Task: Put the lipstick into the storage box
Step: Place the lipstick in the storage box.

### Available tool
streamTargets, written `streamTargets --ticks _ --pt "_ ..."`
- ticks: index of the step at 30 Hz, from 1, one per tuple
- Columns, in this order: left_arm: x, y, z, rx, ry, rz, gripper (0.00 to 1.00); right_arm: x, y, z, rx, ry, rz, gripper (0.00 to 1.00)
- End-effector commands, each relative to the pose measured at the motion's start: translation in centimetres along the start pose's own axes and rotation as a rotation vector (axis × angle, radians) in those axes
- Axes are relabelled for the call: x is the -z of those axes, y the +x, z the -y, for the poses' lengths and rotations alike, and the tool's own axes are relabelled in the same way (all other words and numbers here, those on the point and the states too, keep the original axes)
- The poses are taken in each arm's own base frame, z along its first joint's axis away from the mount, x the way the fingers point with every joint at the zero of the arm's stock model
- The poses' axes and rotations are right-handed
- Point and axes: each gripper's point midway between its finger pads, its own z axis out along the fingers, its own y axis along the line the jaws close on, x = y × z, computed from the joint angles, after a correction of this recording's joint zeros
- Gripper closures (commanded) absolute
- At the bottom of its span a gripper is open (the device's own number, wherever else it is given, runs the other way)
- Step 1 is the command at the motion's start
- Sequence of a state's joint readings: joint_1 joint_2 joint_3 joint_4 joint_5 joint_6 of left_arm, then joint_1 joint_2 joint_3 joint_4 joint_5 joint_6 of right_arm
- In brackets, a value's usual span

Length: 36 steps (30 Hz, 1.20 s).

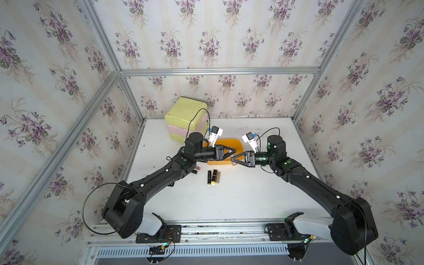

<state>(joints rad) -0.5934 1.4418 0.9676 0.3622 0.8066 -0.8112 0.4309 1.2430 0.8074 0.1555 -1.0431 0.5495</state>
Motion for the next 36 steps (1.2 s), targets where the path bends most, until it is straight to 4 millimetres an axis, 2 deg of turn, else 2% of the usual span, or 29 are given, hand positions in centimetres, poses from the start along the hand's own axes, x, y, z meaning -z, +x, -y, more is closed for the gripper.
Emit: streamTargets --ticks 1,6,10,13,17,21,24,31,33,36 --pt "-0.2 -0.5 0.2 0.016 0.020 0.011 0.67 0.1 -0.6 -0.3 0.036 -0.002 0.020 0.78" --pt "-0.9 -0.2 0.3 0.051 0.059 -0.016 0.73 0.1 -0.9 -0.2 0.043 0.011 0.033 0.78" --pt "-0.8 -0.2 0.4 0.049 0.059 -0.021 0.90 0.1 -1.1 -0.1 0.044 0.016 0.038 0.78" --pt "-0.8 -0.1 0.5 0.047 0.054 -0.026 0.98 0.1 -1.3 0.0 0.043 0.023 0.042 0.76" --pt "-0.7 0.1 0.2 0.049 0.042 -0.032 0.99 0.1 -1.6 -0.1 0.047 0.026 0.047 0.69" --pt "-0.8 0.2 0.1 0.050 0.037 -0.040 1.00 0.2 -2.1 -0.3 0.061 0.041 0.056 0.46" --pt "-0.8 0.2 0.1 0.050 0.028 -0.044 1.00 0.5 -2.5 -0.6 0.072 0.055 0.065 0.36" --pt "-0.6 0.1 -0.2 0.034 -0.019 -0.059 1.00 2.3 -3.7 -1.1 0.100 0.119 0.109 0.32" --pt "-0.5 0.1 -0.5 0.020 -0.053 -0.070 1.00 3.3 -4.3 -0.2 0.102 0.215 0.144 0.32" --pt "-0.3 0.0 -1.7 0.000 -0.156 -0.099 1.00 5.6 -5.1 2.9 0.083 0.480 0.216 0.32"
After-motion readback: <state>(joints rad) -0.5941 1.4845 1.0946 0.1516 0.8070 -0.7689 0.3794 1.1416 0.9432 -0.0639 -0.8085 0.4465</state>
